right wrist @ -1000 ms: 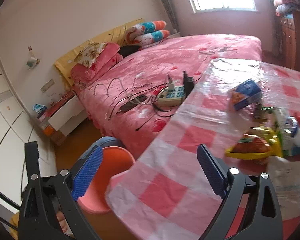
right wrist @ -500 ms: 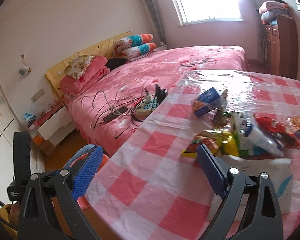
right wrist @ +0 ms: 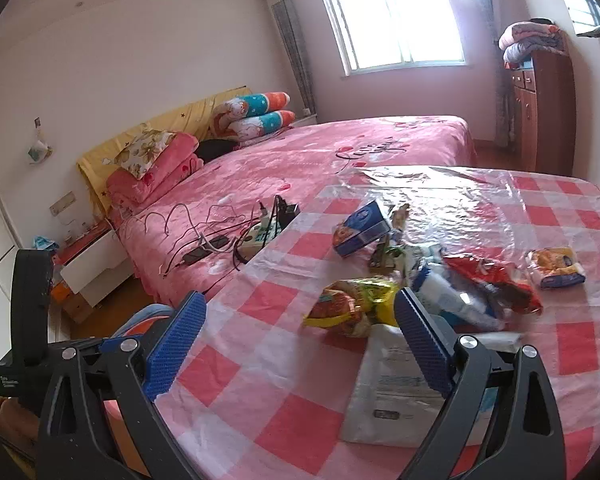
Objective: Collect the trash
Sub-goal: 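Move both open tools back over the trash on the table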
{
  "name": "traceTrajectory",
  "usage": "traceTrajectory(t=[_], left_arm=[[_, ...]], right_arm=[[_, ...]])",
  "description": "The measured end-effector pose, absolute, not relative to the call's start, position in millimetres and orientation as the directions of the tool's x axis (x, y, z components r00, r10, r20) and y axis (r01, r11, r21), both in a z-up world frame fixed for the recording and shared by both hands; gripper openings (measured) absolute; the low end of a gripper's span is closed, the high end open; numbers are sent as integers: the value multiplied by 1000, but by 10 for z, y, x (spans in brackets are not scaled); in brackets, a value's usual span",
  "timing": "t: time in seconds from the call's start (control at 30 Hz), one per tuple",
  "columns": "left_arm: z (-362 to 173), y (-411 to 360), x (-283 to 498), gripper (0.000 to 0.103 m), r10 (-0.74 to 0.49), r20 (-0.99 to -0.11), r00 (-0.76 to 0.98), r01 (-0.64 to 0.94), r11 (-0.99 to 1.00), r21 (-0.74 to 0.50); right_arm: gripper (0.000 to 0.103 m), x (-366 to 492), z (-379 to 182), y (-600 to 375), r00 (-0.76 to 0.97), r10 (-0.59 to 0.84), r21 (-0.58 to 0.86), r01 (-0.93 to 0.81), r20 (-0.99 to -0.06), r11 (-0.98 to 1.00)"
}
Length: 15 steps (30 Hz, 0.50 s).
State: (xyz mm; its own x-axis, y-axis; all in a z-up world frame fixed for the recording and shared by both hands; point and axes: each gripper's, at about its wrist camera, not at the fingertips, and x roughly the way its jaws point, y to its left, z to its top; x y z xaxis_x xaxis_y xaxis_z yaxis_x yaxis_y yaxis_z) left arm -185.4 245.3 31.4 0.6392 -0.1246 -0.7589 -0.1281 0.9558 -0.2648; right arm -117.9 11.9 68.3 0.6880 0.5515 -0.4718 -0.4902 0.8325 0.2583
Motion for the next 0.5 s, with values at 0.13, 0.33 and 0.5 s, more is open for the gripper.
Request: traceTrajectory(t=[0.13,0.33,0.5], left_arm=[[316,2311,-1822,82,-131,-767,629,-108,962,-252],[343,2119,-1762,83,-132,-774,619,-84,969,-233],[360,1958,-1709,83,-135,-779,613,-66,973,-220]], right_arm=[[94,-1160,688,-30,699,548,269,-478,-461,836],[94,-1114,697,-242,720,529,276,-451,-450,849],[94,-1062,692,-420,730,518,296,-426,-445,855]])
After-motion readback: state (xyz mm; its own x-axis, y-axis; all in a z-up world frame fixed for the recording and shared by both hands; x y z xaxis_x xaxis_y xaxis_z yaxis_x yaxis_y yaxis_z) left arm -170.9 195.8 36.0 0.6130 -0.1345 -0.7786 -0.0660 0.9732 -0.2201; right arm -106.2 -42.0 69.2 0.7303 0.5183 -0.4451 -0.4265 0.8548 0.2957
